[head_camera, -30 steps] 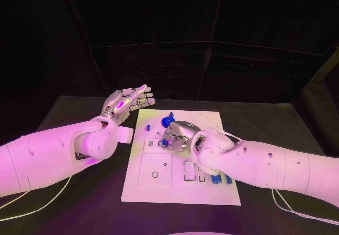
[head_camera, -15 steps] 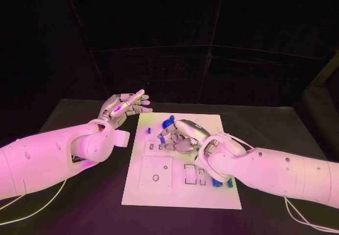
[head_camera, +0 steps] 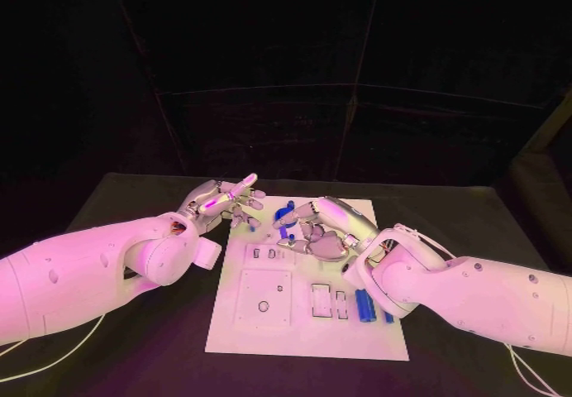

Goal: Assemble the parts on the task board

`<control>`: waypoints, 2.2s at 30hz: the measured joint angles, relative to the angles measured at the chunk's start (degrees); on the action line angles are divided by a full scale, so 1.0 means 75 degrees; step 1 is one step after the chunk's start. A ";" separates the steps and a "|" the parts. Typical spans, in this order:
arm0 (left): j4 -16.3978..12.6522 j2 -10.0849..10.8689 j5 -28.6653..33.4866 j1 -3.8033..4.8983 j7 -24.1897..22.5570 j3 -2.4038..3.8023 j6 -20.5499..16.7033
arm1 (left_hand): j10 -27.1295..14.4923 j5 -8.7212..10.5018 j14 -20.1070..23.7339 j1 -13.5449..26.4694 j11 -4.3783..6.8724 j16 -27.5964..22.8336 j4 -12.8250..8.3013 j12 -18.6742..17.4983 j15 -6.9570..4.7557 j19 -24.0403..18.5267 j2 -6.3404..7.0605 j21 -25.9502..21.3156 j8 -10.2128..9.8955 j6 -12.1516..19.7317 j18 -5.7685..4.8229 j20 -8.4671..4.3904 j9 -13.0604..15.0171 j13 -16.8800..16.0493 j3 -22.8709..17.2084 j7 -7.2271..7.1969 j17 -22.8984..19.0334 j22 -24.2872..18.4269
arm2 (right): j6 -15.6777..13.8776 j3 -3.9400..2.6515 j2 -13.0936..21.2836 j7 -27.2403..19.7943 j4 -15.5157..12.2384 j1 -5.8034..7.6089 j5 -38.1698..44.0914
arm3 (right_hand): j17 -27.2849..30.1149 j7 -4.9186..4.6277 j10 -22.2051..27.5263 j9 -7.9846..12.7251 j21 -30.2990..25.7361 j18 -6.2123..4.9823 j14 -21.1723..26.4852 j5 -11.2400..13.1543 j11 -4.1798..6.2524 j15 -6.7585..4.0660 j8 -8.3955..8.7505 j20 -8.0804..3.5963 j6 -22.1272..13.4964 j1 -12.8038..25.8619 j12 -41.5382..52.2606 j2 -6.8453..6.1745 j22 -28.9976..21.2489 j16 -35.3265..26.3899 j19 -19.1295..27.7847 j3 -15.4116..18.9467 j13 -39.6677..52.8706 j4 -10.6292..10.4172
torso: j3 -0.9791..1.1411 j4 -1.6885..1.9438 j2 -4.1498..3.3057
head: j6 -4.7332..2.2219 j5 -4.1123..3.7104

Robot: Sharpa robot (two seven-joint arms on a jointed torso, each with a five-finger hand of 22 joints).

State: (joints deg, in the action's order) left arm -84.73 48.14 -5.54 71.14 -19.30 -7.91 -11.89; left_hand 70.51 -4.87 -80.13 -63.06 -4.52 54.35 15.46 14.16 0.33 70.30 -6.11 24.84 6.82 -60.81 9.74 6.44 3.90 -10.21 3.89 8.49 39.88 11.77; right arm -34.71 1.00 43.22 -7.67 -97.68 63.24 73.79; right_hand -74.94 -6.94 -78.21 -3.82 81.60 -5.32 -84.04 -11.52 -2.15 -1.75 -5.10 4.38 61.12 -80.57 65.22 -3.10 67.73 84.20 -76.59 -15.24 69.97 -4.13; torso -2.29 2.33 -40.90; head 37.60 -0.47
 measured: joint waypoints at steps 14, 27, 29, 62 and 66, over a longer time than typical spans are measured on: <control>-0.0278 -0.0171 -0.0330 -0.0045 0.1199 -0.0106 0.1162 | 0.0536 0.0198 -0.0315 0.0858 0.0289 0.2693 0.0141 0.1813 -0.0247 -0.0011 -0.0521 0.1161 0.0018 -0.0183 -0.0001 -0.0166 0.0024 -0.1347 0.1076 -0.0182 0.2884 0.0759 | -0.0211 -0.0068 -0.0110 -0.0220 -0.0019 0.0007 -0.0098 | 0.0001 -0.0002 0.0000 0.0001 0.0000 -0.0001 0.0000 0.0000 0.0000 0.0000 -0.0029 0.0000 -0.0025 0.0000 0.0033 0.0000 0.0008 0.0000 0.0000 0.0000 0.0012 0.0000 | 0.0004 -0.0001 0.0013 | 0.0012 -0.0029; -0.0395 -0.0205 0.0241 -0.0055 0.1455 -0.0140 0.1846 | 0.0284 0.0201 -0.0510 0.1083 0.0448 0.4083 0.0174 0.3950 -0.0342 -0.0129 -0.1120 0.2459 0.0130 -0.0367 -0.0002 -0.0342 0.0068 -0.2968 0.1737 -0.0369 0.4676 0.1634 | -0.0295 -0.0076 -0.0200 -0.0257 0.0113 0.0007 -0.0145 | 0.0002 -0.0025 0.0001 0.0005 0.0000 0.0000 0.0000 0.0006 0.0000 0.0000 -0.0022 0.0000 -0.0007 0.0000 0.0031 0.0000 0.0007 0.0000 0.0000 0.0000 0.0011 0.0000 | 0.0005 -0.0007 0.0010 | 0.0078 -0.0023; -0.0398 -0.0205 0.0330 -0.0055 0.1454 -0.0140 0.1895 | 0.0310 0.0201 -0.0535 0.1095 0.0476 0.4160 0.0169 0.4200 -0.0374 -0.0156 -0.1184 0.2579 0.0166 -0.0421 -0.0002 -0.0368 0.0084 -0.3215 0.1796 -0.0423 0.4676 0.1714 | -0.0292 -0.0077 -0.0205 -0.0257 0.0125 0.0007 -0.0151 | 0.0002 -0.0035 0.0001 0.0002 0.0000 0.0000 0.0000 0.0006 0.0000 0.0000 -0.0022 0.0000 -0.0018 0.0000 0.0031 0.0000 0.0007 0.0000 0.0000 0.0000 0.0011 0.0000 | 0.0006 -0.0007 0.0010 | 0.0078 -0.0021; -0.0360 -0.0150 0.0887 -0.0066 0.1604 -0.0154 0.2327 | 0.0565 0.0201 -0.0522 0.1604 0.0671 0.4410 0.0183 0.5042 -0.0520 -0.0292 -0.1449 0.3169 0.0512 -0.0914 -0.0003 -0.0503 0.0470 -0.4151 0.1763 -0.0641 0.4673 0.2139 | -0.0203 -0.0085 -0.0115 -0.0258 0.0200 0.0018 -0.0175 | 0.0005 -0.0035 0.0001 0.0004 0.0030 0.0000 0.0000 0.0043 0.0000 0.0000 -0.0023 0.0001 -0.0034 0.0030 0.0030 -0.0030 0.0013 0.0000 0.0001 -0.0016 0.0009 0.0017 | 0.0013 -0.0001 0.0015 | 0.0080 -0.0034; -0.0348 -0.0141 0.0891 -0.0067 0.1615 -0.0156 0.2326 | 0.0565 0.0201 -0.0521 0.1604 0.0671 0.4410 0.0170 0.5092 -0.0520 -0.0319 -0.1449 0.3193 0.0543 -0.0914 -0.0003 -0.0530 0.0487 -0.4192 0.1750 -0.0642 0.4673 0.2155 | -0.0187 -0.0087 -0.0095 -0.0246 0.0214 0.0020 -0.0175 | 0.0005 -0.0013 0.0001 0.0003 0.0030 0.0000 0.0000 0.0013 0.0000 0.0000 -0.0023 0.0001 -0.0012 0.0031 0.0030 -0.0031 0.0012 0.0000 0.0001 -0.0016 0.0009 0.0017 | 0.0013 -0.0001 0.0015 | 0.0082 -0.0034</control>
State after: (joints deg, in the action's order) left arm -87.34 47.09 1.14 70.64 -7.18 -9.08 5.55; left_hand 74.75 -3.36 -84.04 -51.03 0.51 87.43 16.73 52.35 -3.57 67.90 -16.98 48.79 10.89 -67.67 9.72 2.46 7.55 -41.65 17.01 3.67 74.93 27.93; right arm -36.12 0.35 42.51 -9.51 -96.08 63.39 72.47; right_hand -74.91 -7.03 -78.20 -3.79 81.83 -5.32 -84.04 -11.42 -2.15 -1.74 -5.27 4.39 61.03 -80.34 65.45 -3.33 67.82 84.19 -76.58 -15.37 70.04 -4.00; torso -2.19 2.32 -40.79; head 38.21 -0.73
